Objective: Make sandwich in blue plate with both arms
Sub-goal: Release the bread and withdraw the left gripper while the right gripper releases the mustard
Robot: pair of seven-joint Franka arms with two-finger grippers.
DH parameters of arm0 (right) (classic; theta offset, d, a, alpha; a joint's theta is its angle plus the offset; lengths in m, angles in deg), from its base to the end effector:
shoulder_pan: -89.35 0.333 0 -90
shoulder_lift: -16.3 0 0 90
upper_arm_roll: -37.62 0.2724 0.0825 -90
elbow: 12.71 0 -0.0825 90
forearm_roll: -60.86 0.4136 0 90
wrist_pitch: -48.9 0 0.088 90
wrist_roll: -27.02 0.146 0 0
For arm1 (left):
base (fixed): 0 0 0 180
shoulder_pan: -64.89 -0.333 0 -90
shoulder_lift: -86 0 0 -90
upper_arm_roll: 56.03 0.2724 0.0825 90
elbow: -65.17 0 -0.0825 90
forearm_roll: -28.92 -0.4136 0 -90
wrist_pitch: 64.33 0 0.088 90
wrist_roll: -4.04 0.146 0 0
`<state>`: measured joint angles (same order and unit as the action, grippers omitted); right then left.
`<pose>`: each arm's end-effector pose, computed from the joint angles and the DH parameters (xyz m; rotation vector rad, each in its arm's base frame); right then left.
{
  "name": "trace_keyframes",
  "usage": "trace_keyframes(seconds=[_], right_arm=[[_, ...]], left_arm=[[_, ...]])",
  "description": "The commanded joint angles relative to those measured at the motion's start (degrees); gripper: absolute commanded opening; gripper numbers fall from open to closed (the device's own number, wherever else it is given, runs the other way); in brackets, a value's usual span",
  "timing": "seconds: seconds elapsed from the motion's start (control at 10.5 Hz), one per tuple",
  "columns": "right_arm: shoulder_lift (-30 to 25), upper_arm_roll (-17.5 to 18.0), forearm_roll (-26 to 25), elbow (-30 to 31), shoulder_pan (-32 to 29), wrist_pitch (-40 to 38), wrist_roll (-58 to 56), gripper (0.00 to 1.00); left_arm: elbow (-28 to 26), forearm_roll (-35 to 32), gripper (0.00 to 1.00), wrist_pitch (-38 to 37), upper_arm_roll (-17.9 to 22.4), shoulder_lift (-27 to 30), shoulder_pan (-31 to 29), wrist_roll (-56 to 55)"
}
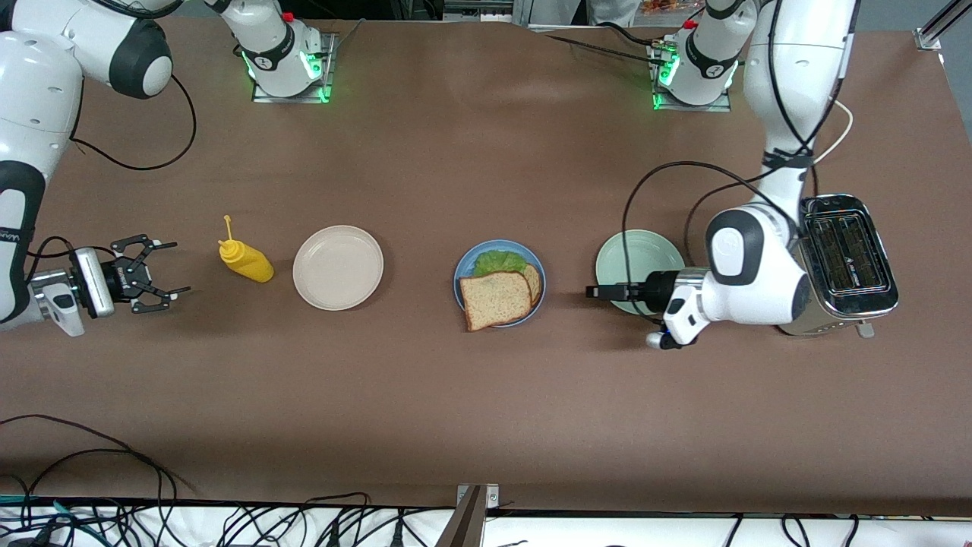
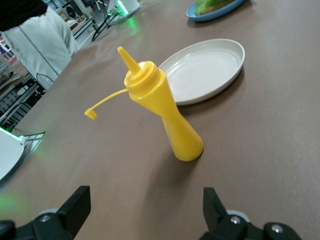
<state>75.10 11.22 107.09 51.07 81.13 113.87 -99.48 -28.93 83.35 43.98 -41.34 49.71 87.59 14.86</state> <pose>0.6011 -0.1939 0.1386 -1.5229 -1.5537 -0.2681 0.6317 -0.1870 0.1641 2.4268 0.1558 -0.3816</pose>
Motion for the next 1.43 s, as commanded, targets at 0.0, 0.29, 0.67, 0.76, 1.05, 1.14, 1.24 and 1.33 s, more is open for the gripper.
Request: trace_keyframes(seconds=[0.0, 0.29, 0.67, 0.76, 1.05, 1.14, 1.24, 1.33], right_arm=[[-1.14, -1.90, -1.05, -0.50, 0.49, -0.37, 11.66, 1.00], [-4.04, -1.90, -4.99, -3.91, 2.16, -0.72, 23.98, 1.00], [-9.13, -1.99, -9.65, -5.69, 4.79, -0.72, 41.73, 1.00], [-11.32, -1.90, -11.23, -5.69, 6.27, -0.55, 46.99, 1.00], [-20.80, 1.77, -22.54, -0.62, 10.06, 3.13, 67.55, 1.00], [-25.53, 5.44, -27.45, 4.02, 10.59, 6.80, 74.31, 1.00], [-30.63, 9.39, -32.46, 9.46, 10.77, 11.01, 81.95, 1.00], [-34.85, 13.52, -38.00, 14.48, 10.77, 14.88, 90.46, 1.00]], left_arm=[[0.14, -15.79, 0.93, -1.52, 1.39, 5.87, -1.42, 0.08], [0.59, -26.62, 0.93, -2.22, 1.39, 9.21, -5.64, -0.27], [6.79, -48.39, 0.90, -10.53, 0.34, 14.49, -7.50, -0.35], [9.79, -50.54, 0.90, -13.88, 0.25, 14.49, -7.59, -0.62], [14.47, -50.74, 0.94, -21.28, -0.27, 17.20, -10.39, 0.00], [14.48, -50.82, 0.94, -22.17, -2.02, 19.57, -11.88, -0.18], [14.39, -51.00, 0.94, -22.78, -3.69, 22.03, -13.20, -0.35], [13.95, -51.78, 0.94, -23.14, -4.05, 24.57, -13.39, -0.44]])
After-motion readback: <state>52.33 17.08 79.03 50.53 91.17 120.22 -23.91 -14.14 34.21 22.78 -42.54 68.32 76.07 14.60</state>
